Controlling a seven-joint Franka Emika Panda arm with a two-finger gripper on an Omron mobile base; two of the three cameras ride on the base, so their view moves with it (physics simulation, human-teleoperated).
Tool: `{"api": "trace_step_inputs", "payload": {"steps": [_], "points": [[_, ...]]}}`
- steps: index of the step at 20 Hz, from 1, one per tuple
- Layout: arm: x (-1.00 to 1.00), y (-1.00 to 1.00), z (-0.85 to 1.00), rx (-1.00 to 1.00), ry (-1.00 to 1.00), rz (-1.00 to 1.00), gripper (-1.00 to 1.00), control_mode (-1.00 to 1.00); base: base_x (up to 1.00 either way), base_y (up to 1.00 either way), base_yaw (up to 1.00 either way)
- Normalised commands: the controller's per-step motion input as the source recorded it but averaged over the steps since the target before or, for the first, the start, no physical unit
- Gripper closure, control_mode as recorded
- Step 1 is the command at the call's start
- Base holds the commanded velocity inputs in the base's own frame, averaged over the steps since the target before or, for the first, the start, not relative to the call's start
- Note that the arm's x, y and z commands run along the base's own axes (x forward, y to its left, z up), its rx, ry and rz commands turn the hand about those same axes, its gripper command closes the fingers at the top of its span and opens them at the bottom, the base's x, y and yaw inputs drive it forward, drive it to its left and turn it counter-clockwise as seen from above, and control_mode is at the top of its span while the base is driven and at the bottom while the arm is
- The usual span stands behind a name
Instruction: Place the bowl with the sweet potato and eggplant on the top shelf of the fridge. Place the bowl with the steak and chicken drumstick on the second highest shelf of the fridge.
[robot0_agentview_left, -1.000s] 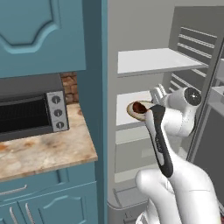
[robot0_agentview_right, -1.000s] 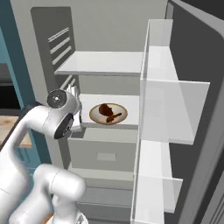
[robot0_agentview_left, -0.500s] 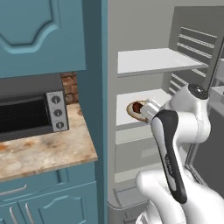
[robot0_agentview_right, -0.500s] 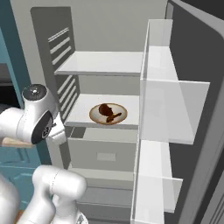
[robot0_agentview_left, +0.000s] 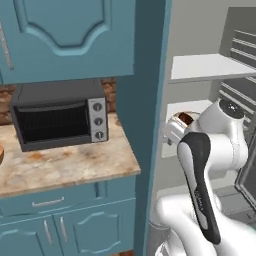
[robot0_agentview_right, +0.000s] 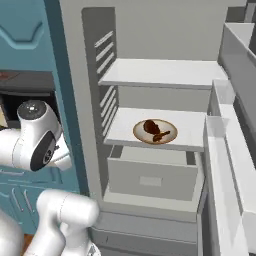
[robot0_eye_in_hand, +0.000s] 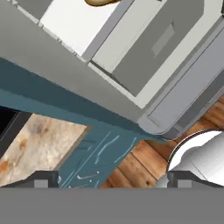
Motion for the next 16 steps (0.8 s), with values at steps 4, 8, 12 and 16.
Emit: {"api": "trace_step_inputs", "payload": {"steps": [4, 8, 12, 16], "points": [[0.00, 0.00, 0.00, 0.00, 0.00, 0.00, -1.00, 1.00, 0.58, 1.00, 0.18], [0.00, 0.00, 0.00, 0.00, 0.00, 0.00, -1.00, 1.00, 0.75, 1.00, 0.07], [0.00, 0.00, 0.00, 0.00, 0.00, 0.00, -1.00, 1.00, -0.07, 1.00, 0.06], [0.00, 0.00, 0.00, 0.00, 0.00, 0.00, -1.00, 1.00, -0.30, 0.92, 0.03]]}}
